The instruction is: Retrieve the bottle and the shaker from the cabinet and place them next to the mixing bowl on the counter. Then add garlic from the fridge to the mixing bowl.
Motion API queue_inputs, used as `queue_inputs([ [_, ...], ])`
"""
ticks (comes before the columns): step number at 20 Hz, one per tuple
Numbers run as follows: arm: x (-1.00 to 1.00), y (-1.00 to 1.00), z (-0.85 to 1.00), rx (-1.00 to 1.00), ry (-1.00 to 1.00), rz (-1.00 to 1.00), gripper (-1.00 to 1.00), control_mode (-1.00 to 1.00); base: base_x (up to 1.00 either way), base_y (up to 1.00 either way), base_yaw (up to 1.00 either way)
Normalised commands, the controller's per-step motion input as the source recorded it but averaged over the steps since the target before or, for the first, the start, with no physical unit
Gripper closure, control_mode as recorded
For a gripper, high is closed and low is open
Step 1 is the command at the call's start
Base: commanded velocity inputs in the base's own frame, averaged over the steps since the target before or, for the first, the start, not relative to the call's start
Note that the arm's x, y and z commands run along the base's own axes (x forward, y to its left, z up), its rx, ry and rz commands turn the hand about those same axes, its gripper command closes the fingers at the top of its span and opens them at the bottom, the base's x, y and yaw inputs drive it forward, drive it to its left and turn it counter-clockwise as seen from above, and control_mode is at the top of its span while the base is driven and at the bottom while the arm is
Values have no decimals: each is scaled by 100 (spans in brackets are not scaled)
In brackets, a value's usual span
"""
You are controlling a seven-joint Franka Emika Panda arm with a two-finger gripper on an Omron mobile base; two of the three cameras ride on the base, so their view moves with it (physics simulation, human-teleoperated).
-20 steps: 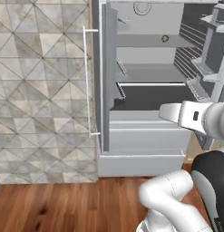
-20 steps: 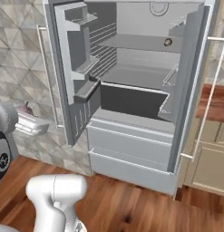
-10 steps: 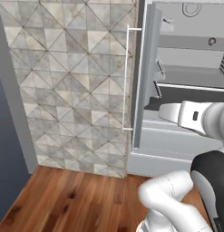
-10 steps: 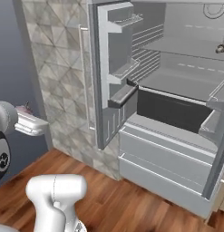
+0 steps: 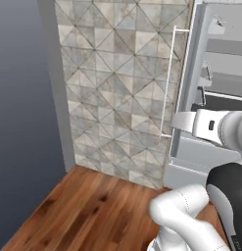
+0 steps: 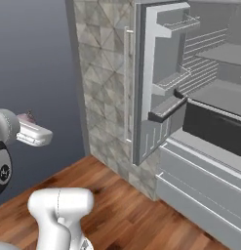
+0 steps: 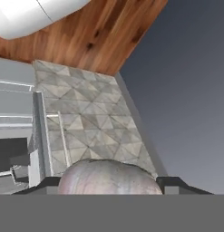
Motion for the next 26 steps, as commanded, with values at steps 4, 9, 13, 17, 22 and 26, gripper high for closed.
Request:
queue_inputs([
  [4, 0, 0, 0, 0, 0, 0, 100, 100, -31, 33, 37],
  [9, 0, 0, 0, 0, 0, 0, 100, 100, -33, 35, 37],
  [13, 0, 0, 0, 0, 0, 0, 100, 100, -31, 36, 36],
  [17, 0, 0, 0, 0, 0, 0, 100, 100, -30, 38, 36],
  [22, 0, 0, 0, 0, 0, 0, 100, 100, -28, 39, 35],
  [26, 0, 0, 0, 0, 0, 0, 100, 100, -20, 47, 31],
])
